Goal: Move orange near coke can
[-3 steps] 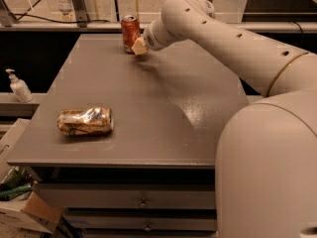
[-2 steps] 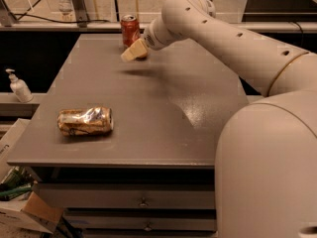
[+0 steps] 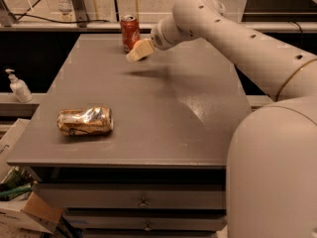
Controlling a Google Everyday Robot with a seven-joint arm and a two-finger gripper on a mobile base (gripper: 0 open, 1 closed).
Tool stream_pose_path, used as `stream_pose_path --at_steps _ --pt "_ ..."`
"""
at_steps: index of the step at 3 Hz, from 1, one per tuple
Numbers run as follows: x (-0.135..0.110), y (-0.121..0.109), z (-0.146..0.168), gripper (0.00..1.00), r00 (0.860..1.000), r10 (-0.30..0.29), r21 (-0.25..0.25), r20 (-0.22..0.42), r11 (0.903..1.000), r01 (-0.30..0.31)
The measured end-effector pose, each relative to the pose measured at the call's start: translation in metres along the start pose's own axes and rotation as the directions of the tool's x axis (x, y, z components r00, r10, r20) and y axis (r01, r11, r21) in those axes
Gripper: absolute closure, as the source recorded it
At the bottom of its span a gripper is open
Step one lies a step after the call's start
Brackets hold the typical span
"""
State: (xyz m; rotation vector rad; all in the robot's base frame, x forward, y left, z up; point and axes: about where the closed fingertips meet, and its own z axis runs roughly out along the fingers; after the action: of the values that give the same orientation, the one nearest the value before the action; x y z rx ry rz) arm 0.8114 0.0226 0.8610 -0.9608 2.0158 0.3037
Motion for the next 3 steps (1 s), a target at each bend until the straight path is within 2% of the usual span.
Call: stream_pose_path --at_steps 1,2,3 --pt "0.017 -0.010 -0.018 0.00 0.999 -0.001 -0.078 0.039 0.9969 0.004" --pt "0.040 -0.025 -0.046 0.00 0.997 -0.007 -0.136 0.081 0.9905 0.018" --pt "0.059 -0.039 -0.080 0.00 0.993 -0.009 -0.164 0.121 0.9861 0.029"
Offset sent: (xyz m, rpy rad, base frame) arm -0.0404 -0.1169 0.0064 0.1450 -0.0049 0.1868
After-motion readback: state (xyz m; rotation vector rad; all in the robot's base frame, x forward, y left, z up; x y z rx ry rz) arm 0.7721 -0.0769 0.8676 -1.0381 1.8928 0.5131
